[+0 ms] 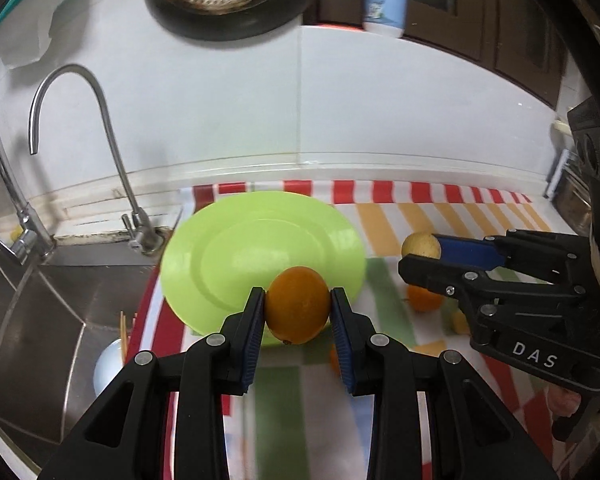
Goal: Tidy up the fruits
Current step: 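Carry both fruits over the green plate and open both tools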
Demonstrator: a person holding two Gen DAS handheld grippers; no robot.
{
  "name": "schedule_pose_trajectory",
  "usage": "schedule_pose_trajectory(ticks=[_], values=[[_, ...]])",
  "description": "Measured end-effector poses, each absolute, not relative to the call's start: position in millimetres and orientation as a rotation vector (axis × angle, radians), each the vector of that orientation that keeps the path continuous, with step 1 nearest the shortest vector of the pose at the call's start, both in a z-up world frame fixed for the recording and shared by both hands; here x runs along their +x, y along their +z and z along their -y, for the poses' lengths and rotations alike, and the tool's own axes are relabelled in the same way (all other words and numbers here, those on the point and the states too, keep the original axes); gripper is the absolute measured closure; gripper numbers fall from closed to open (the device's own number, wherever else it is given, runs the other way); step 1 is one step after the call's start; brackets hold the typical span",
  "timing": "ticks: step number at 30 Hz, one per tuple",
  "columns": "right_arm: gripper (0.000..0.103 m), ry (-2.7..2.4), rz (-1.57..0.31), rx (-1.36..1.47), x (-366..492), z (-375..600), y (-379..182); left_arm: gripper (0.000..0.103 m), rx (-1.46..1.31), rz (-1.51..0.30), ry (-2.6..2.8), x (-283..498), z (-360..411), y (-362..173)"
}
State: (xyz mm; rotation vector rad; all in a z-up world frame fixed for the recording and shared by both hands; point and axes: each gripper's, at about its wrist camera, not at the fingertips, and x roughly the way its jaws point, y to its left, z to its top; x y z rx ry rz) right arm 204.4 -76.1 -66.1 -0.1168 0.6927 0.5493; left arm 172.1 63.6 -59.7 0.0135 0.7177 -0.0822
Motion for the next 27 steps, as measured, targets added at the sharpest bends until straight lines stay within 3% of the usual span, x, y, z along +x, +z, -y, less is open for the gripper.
schedule_pose_trajectory(ticks=[16,19,23,27], values=[[0.075,0.56,-0.837,-0.171,267,29,-109,0.071,0.02,-0.824,-0.042,221,-96,-104],[0.074,0.56,-0.839,-0.181,270,27,-113,0.062,0.026,-0.818,-0.037,221,-97,-104],[0.063,0.534,-0.815,-0.181,267,31,-110,0.06,0.051,-0.791,-0.001,215,-96,-96],[0.063,0.519,-0.785,-0.163,255,44,-99,0.06,0.04,-0.771,0.01,202,-94,-84]])
